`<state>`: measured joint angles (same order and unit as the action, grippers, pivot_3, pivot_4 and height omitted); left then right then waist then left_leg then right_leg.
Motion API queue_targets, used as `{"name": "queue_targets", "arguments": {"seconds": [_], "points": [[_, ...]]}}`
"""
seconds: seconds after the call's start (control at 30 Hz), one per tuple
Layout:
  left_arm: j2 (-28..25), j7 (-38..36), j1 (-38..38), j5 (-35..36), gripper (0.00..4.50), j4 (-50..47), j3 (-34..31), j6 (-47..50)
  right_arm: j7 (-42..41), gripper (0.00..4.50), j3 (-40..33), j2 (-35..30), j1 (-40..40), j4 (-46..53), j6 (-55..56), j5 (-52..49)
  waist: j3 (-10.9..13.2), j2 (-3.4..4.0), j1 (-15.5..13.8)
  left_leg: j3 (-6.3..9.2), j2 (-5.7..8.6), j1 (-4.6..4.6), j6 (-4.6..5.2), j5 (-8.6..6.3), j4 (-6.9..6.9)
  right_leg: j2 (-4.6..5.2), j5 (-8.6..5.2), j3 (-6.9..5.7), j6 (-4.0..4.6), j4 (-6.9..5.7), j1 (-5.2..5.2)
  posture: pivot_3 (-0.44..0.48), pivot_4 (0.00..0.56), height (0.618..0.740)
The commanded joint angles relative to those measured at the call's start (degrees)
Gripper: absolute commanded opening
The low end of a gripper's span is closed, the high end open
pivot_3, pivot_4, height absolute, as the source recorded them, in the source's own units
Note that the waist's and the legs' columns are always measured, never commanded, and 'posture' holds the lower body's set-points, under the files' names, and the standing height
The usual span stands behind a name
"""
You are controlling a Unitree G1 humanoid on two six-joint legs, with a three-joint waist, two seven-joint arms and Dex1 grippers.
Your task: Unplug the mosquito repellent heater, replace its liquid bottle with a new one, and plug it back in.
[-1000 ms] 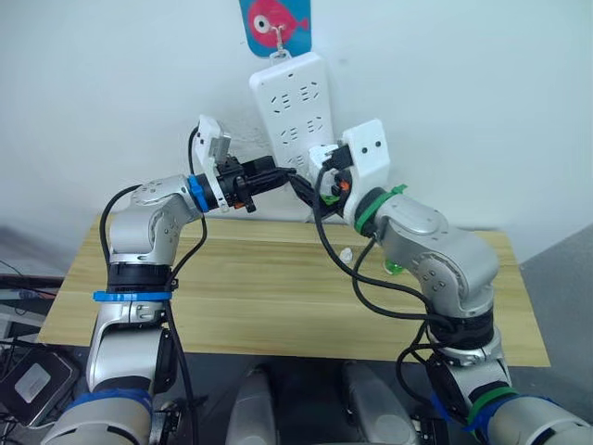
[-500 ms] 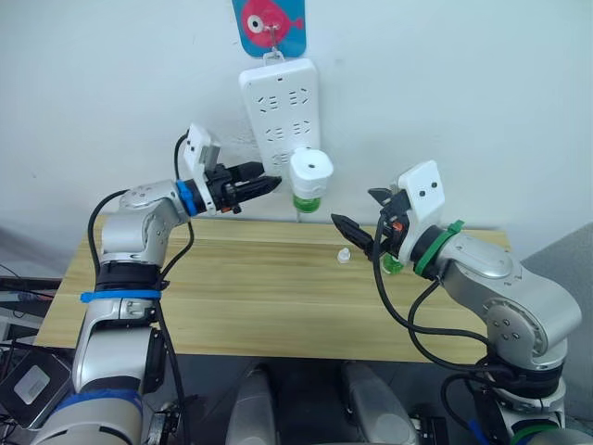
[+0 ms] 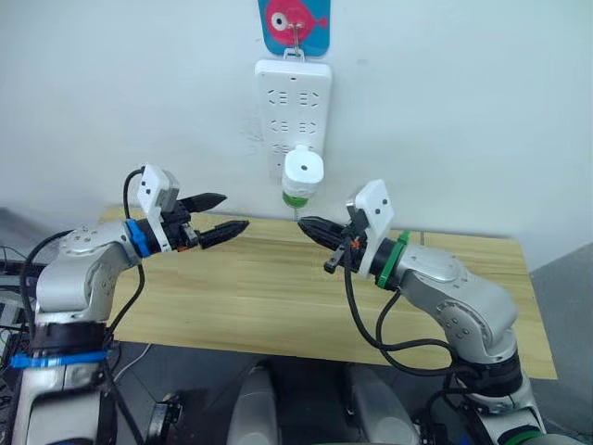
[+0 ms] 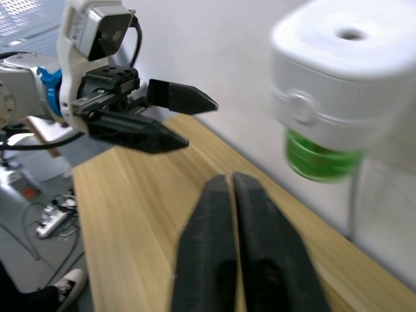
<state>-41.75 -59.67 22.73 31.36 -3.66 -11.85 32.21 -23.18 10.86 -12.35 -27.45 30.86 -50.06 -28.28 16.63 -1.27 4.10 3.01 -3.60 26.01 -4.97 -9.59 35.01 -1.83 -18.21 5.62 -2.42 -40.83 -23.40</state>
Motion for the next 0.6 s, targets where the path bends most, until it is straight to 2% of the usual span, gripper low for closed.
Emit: {"name": "queue_targets", "arguments": {"seconds": [0.03, 0.2, 0.6], "points": [[-1.08, 1.94, -1.99, 3.82, 4.50, -9.83, -1.98, 3.12, -0.38, 0.06, -0.24, 1.08, -1.42, -0.65, 3.07, 0.12, 0.00, -0.01, -0.53, 0.00, 0.00, 0.00, 0.00, 0.00, 0.00, 0.00, 0.00, -0.01, 0.00, 0.00, 0.00, 0.020, 0.271, 0.740], [-1.85, 3.37, -3.41, 6.36, 4.50, -15.71, -1.28, 6.38, 1.95, 0.06, -0.85, 2.33, -3.17, -3.95, 6.00, 2.88, 0.01, -0.02, -0.83, 0.01, -0.03, -0.02, 0.00, 0.00, -0.03, -0.03, 0.01, -0.02, 0.02, 0.01, 0.00, 0.026, 0.272, 0.740], [-3.20, 2.62, -1.17, 6.63, 4.50, -13.34, -1.11, 6.21, 3.91, 0.06, -0.64, 4.78, -5.51, -7.36, 7.96, 5.82, 0.01, -0.02, -0.87, -0.01, -0.02, -0.03, 0.00, 0.00, -0.04, -0.03, 0.05, -0.01, 0.11, 0.00, -0.01, 0.024, 0.272, 0.740]]}}
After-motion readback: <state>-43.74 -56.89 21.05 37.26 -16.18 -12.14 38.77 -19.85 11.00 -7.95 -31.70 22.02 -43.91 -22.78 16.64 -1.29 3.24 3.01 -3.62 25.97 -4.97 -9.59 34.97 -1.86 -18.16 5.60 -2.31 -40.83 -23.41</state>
